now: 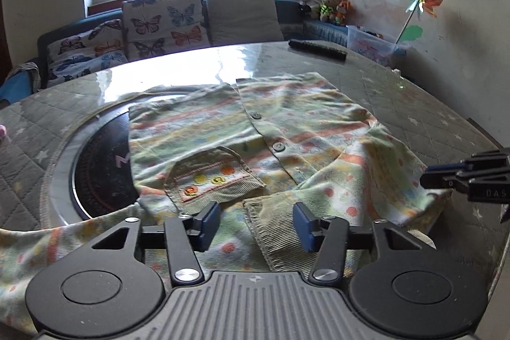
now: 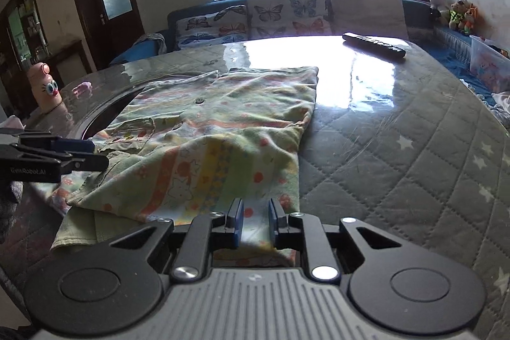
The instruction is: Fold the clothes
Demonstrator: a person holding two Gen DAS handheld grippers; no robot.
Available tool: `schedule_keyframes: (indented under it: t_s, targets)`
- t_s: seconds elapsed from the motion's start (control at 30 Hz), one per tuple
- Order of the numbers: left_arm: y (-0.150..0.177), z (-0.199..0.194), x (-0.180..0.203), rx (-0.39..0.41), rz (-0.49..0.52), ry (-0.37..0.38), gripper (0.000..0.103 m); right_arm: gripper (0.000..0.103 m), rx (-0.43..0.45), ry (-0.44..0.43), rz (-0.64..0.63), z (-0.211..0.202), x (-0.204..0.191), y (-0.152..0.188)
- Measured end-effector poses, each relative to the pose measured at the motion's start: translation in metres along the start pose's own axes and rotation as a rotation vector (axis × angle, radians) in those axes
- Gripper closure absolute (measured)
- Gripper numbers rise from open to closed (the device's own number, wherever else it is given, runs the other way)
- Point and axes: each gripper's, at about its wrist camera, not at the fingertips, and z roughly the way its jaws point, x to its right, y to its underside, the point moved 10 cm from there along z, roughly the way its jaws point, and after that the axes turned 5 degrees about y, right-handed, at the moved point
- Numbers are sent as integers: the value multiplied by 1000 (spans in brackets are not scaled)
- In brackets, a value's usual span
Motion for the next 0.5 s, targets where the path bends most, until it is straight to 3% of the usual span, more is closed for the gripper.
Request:
schedule_keyframes:
  t_s: [0.07, 0.23, 0.27, 0.5]
  targets:
    - [3, 6, 1, -23, -6, 9, 57, 87, 4, 8, -3, 2, 2, -5]
    - [5, 10, 0, -27, -9, 12, 87, 87, 40, 33, -16, 10, 10, -26]
    - [5, 10, -1, -21, -7, 3, 97, 87, 47, 37, -20, 13, 11, -31]
    - [-20, -18, -5, 124, -5, -71, 101, 85, 60, 41, -53, 41, 7, -55]
